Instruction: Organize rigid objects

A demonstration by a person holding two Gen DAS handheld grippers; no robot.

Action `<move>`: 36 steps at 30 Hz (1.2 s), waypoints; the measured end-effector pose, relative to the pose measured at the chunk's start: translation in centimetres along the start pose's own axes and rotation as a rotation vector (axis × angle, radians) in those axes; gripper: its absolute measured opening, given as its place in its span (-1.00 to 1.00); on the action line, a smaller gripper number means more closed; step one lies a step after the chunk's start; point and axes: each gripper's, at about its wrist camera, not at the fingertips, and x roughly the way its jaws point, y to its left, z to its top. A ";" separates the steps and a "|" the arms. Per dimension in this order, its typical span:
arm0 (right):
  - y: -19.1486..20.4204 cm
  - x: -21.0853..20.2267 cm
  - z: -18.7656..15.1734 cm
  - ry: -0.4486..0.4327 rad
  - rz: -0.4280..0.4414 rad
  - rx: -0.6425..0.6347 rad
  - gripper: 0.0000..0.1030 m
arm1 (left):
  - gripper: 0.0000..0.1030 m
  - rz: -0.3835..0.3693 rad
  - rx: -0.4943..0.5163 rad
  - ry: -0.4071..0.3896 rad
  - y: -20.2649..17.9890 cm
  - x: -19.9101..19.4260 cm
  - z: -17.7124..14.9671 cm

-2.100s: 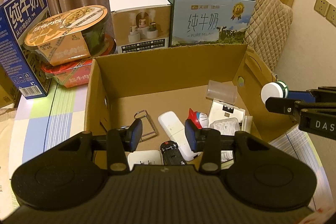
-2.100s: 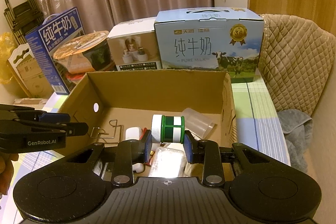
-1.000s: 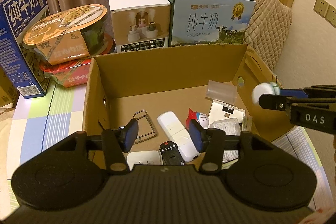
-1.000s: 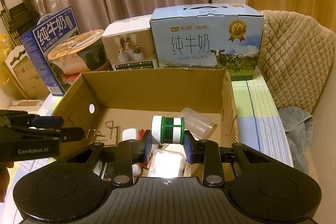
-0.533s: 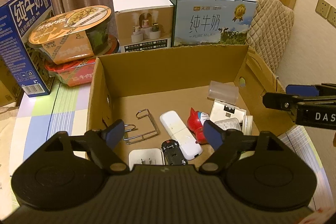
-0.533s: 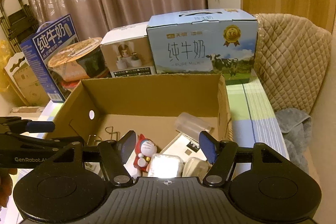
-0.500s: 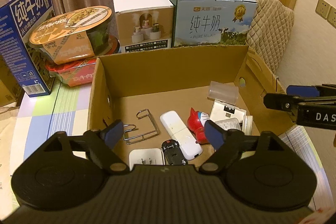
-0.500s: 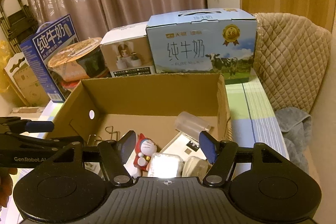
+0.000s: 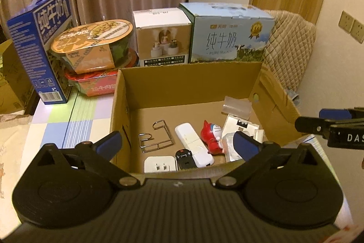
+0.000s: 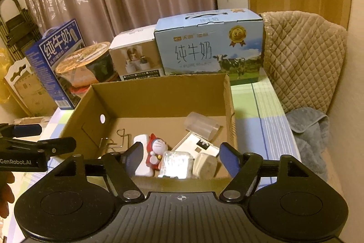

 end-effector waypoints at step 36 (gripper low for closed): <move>3.9 -19.6 -11.2 -0.038 -0.026 0.025 0.55 | 0.98 0.041 -0.156 -0.132 -3.3 -21.5 -12.6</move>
